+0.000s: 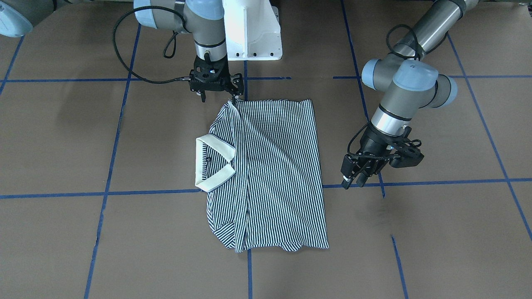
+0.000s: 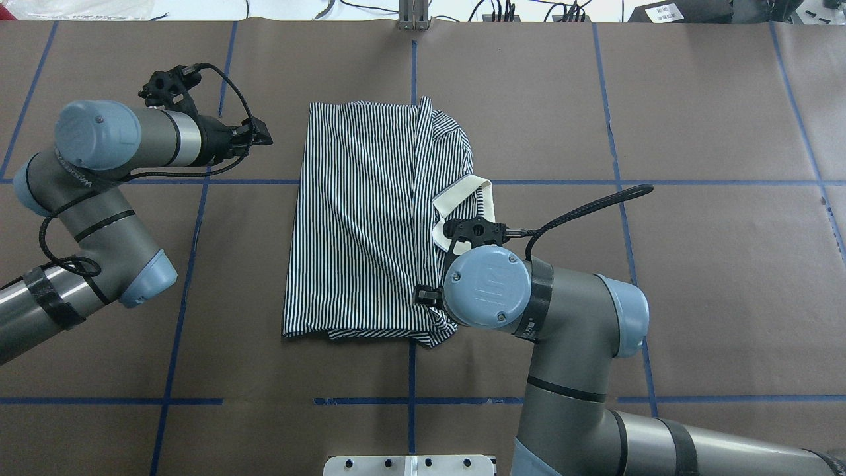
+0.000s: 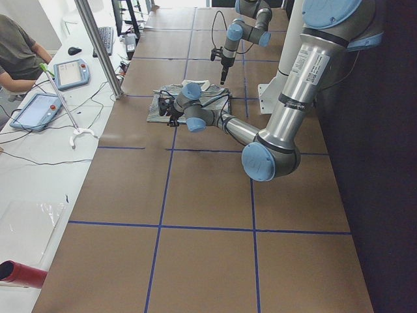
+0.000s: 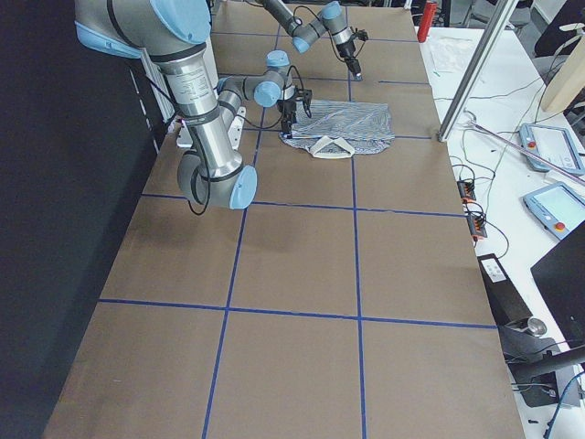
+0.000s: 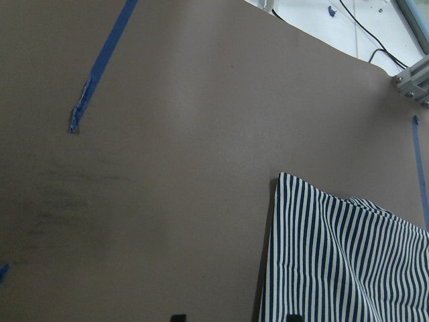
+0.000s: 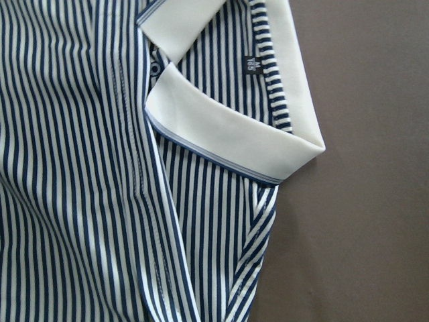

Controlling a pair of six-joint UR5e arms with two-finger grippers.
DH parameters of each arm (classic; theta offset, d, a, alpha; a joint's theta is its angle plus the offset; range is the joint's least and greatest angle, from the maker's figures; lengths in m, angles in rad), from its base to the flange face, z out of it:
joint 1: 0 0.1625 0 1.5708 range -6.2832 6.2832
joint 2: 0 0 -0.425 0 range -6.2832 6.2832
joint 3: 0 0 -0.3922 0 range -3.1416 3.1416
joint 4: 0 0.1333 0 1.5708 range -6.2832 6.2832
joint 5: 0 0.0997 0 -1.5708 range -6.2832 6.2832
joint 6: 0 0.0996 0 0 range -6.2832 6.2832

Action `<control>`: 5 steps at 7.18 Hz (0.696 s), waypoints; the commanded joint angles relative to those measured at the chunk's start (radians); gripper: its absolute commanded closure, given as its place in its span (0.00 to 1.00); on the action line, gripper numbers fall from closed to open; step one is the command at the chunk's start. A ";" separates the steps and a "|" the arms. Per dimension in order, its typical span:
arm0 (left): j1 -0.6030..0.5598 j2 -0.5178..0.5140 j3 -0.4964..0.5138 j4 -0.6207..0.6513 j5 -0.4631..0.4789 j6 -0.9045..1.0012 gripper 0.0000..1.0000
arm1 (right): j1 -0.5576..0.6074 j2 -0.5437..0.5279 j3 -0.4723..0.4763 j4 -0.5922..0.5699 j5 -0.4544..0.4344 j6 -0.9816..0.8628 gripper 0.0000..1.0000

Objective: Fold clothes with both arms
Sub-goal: 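Move the right gripper onto the shirt beside the cream collar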

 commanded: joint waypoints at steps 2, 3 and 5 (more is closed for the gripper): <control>0.007 0.001 -0.005 -0.001 0.000 -0.043 0.41 | -0.014 0.070 -0.091 -0.003 0.007 -0.275 0.30; 0.008 0.002 -0.005 -0.001 0.000 -0.052 0.41 | -0.016 0.087 -0.121 -0.003 0.007 -0.298 0.30; 0.014 0.001 -0.008 -0.001 0.000 -0.066 0.41 | -0.017 0.144 -0.160 -0.100 0.003 -0.358 0.25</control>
